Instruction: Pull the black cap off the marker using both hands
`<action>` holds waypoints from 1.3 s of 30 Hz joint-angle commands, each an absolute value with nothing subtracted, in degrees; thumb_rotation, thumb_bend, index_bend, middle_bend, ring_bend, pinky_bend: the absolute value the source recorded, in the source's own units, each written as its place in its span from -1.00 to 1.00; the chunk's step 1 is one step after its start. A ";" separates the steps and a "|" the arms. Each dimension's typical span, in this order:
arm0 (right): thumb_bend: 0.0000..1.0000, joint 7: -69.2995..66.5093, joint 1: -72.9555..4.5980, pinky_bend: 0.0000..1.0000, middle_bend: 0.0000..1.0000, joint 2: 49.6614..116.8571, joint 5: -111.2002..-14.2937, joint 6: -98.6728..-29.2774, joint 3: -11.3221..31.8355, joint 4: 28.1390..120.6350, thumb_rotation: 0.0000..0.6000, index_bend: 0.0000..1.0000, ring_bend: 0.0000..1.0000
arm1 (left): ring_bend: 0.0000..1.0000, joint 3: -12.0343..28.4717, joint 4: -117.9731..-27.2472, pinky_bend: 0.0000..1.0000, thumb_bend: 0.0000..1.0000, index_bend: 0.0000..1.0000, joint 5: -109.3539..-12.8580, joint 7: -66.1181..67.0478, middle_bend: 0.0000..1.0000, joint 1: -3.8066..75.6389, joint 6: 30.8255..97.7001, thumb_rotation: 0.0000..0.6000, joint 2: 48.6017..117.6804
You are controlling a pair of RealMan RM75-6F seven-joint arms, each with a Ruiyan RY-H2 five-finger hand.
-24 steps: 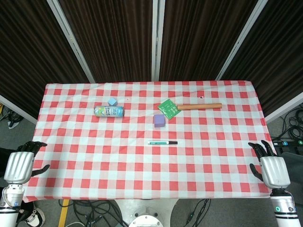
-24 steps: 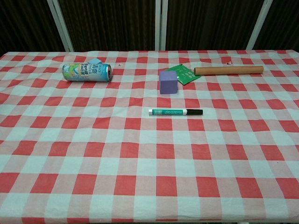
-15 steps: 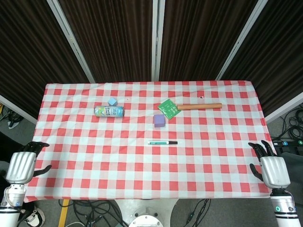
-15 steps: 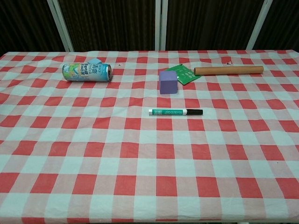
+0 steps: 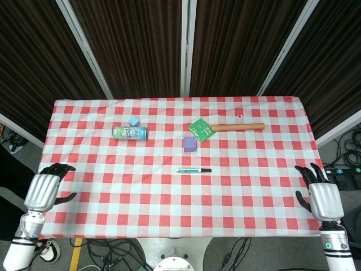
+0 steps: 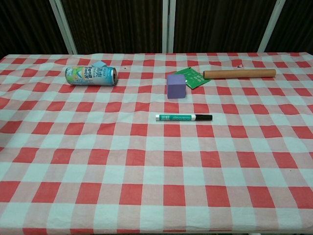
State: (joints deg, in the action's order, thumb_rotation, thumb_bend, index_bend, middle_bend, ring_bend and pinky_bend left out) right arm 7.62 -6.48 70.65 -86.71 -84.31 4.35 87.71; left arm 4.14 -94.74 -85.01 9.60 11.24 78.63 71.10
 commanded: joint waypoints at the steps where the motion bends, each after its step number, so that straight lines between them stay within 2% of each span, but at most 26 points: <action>1: -0.56 7.52 -6.75 0.09 -0.48 70.95 -87.08 -84.55 4.45 87.37 1.00 -0.60 -0.77 | -0.45 5.79 -97.20 -0.30 -1.00 -0.31 -83.54 11.17 -0.34 13.77 75.89 1.00 72.11; 8: -0.56 8.43 -7.62 0.09 -0.46 71.18 -87.59 -84.59 5.05 88.28 1.00 -0.58 -0.75 | -0.33 9.46 -101.33 -0.20 -0.97 -0.24 -79.56 21.38 -0.24 22.44 67.65 1.00 79.62; 17: -0.56 9.84 -8.53 0.09 -0.46 71.35 -87.35 -83.34 5.05 89.47 1.00 -0.58 -0.75 | -0.20 15.18 -97.02 -0.07 -0.95 -0.21 -67.80 30.64 -0.14 34.13 59.27 1.00 95.16; 26: -0.56 10.11 -9.02 0.09 -0.46 71.62 -86.66 -82.42 5.02 89.11 1.00 -0.58 -0.75 | -0.18 18.06 -91.39 -0.07 -0.94 -0.19 -58.41 38.20 -0.11 42.21 58.67 1.00 106.15; 33: -0.56 9.50 -9.06 0.09 -0.46 71.71 -86.33 -82.22 4.90 88.37 1.00 -0.58 -0.75 | -0.17 19.72 -85.55 -0.07 -0.93 -0.17 -54.08 39.64 -0.10 46.92 57.57 1.00 110.13; 39: -0.56 8.65 -9.16 0.09 -0.46 71.96 -85.50 -81.65 4.96 87.38 1.00 -0.58 -0.75 | -0.13 19.64 -79.43 -0.04 -0.88 -0.13 -51.49 38.95 -0.06 49.74 56.31 1.00 113.78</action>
State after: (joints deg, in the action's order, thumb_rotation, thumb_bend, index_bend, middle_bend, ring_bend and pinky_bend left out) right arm 8.71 -9.13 71.92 -85.57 -81.71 4.96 87.44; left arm 19.60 -81.13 -52.40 39.24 48.66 56.95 112.49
